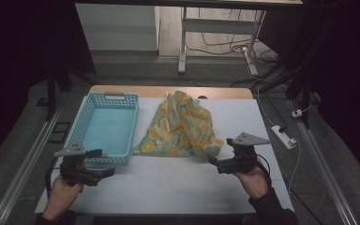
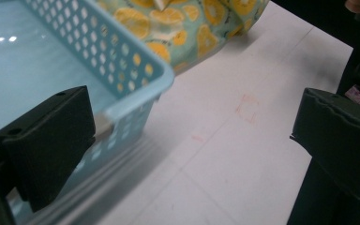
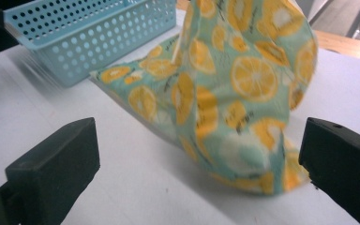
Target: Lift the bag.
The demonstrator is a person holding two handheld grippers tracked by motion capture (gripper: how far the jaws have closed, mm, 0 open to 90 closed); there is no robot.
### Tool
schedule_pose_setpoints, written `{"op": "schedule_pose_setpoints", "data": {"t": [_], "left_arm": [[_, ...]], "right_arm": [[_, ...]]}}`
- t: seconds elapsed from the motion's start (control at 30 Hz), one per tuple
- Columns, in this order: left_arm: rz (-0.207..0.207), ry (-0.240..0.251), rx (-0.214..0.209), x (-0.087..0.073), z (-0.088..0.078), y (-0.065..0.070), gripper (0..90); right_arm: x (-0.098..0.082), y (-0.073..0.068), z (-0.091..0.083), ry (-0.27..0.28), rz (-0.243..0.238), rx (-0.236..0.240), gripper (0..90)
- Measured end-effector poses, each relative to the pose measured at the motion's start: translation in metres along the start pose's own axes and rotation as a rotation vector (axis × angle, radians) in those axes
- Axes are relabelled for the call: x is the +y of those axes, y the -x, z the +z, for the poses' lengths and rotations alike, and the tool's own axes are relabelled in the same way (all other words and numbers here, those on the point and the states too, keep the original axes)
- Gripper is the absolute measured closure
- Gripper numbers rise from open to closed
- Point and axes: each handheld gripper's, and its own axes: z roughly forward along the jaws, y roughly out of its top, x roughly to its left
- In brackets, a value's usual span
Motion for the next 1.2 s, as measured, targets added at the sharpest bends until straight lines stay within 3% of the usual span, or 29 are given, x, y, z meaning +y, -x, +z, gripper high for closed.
{"op": "schedule_pose_setpoints", "data": {"t": [0.23, 0.57, 0.73, 1.0, 1.2], "left_arm": [[-0.037, 0.018, 0.056, -0.025, -0.023, 0.001, 0.0], [-0.049, -0.069, 0.147, -0.054, -0.028, 0.003, 0.0], [-0.065, -0.092, 0.157, -0.063, -0.029, 0.001, 0.0], [-0.089, -0.117, 0.201, -0.074, -0.036, -0.001, 0.0], [-0.108, -0.126, 0.192, -0.074, -0.036, -0.003, 0.0]], "right_arm": [[-0.021, -0.003, -0.016, 0.004, 0.02, -0.041, 0.0], [-0.06, -0.005, -0.032, -0.039, 0.043, -0.103, 0.0], [-0.08, -0.006, -0.034, -0.094, 0.055, -0.124, 0.0], [-0.097, -0.01, -0.034, -0.184, 0.067, -0.135, 0.0], [-0.099, -0.009, -0.037, -0.178, 0.087, -0.141, 0.0]]}}
